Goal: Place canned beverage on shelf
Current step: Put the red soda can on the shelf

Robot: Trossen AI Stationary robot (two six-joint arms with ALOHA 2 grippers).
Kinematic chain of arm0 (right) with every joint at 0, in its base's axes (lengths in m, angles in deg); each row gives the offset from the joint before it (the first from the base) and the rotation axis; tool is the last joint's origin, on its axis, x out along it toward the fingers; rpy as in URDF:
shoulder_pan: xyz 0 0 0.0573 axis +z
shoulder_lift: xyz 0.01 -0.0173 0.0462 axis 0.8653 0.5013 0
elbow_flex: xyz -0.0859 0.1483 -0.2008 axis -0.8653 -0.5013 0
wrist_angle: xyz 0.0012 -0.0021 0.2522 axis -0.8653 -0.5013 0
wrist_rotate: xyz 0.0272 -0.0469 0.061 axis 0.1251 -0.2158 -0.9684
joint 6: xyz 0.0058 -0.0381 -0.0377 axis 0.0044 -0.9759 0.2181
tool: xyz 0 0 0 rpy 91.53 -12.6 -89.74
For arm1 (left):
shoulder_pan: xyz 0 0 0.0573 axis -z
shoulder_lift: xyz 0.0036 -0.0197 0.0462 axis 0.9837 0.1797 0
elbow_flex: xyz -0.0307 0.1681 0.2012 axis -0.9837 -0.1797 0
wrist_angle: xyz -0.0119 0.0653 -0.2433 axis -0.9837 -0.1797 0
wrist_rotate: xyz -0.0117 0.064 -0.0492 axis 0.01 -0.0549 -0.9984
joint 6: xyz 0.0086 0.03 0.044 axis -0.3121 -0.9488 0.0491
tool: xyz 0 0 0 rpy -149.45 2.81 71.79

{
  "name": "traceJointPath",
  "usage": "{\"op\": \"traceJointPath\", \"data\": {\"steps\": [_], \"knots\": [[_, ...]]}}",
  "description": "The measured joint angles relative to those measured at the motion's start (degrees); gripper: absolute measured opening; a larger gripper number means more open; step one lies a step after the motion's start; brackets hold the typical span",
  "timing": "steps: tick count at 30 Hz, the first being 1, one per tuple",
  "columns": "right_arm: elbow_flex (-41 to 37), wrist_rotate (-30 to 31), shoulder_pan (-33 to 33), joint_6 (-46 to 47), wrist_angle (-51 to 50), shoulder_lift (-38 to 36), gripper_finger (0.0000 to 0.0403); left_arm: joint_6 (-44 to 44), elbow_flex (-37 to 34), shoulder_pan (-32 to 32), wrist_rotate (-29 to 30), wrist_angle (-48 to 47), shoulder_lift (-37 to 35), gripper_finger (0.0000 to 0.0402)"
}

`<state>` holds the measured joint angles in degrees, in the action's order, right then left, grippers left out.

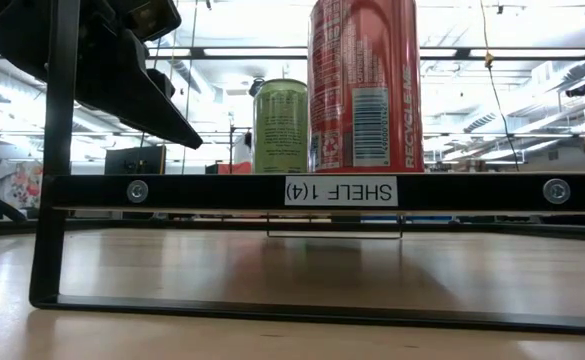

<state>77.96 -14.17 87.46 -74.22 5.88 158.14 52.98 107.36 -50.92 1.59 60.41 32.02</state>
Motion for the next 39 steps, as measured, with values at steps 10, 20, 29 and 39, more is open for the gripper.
{"op": "traceJointPath", "data": {"steps": [10,20,29,39], "knots": [[6.34,-1.22,1.19,-4.60,-6.46,5.09,0.0346,0.60,0.00,0.00,0.02,-0.24,0.00,0.0217],[6.35,-2.92,-0.32,-6.30,-7.42,7.03,0.0346,0.63,0.00,0.00,0.00,-0.28,-0.02,0.0217],[6.00,-5.53,-1.27,-5.66,-7.91,8.91,0.0346,0.63,0.00,0.00,0.00,-0.27,-0.01,0.0217],[5.96,-5.97,-2.16,1.03,-9.00,9.86,0.0346,0.67,0.00,0.00,0.00,-0.42,0.00,0.0217]]}}
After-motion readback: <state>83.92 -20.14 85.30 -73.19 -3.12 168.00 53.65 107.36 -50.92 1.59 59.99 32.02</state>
